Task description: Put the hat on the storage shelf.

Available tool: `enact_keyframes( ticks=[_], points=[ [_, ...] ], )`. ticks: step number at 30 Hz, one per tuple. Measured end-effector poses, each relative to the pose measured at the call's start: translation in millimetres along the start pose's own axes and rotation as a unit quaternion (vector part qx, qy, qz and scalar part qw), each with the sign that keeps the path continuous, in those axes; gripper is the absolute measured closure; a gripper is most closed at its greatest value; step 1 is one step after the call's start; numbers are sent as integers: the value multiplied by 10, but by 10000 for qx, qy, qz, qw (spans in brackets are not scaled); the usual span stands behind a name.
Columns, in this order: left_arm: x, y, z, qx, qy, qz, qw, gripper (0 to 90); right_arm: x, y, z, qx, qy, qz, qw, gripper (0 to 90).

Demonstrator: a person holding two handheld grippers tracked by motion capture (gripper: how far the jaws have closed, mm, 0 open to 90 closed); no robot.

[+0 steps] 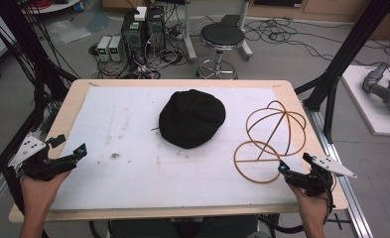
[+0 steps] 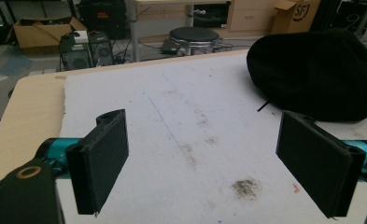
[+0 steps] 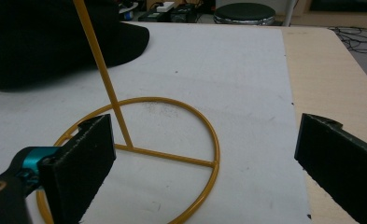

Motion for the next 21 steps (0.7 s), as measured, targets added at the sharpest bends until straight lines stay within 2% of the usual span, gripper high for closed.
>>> enact_keyframes(
  ticks=[9, 21],
  points=[
    [4, -53, 38, 53, -40, -32, 10000, 178, 15, 33, 21, 33, -42, 11, 10000, 48],
    [14, -27, -7, -120, 20, 15, 9999, 192, 6, 17, 16, 9, -48, 23, 10000, 50]
  ],
)
Point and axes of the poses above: each handheld gripper's, and its own axes: y roughly forward along the jaws, x roughly out of its top, z roughly to its left, the point moved 7 cm from there along y, roughly forward along the jaws, and after that the axes turned 11 degrees about -y, right-handed, at the moved point
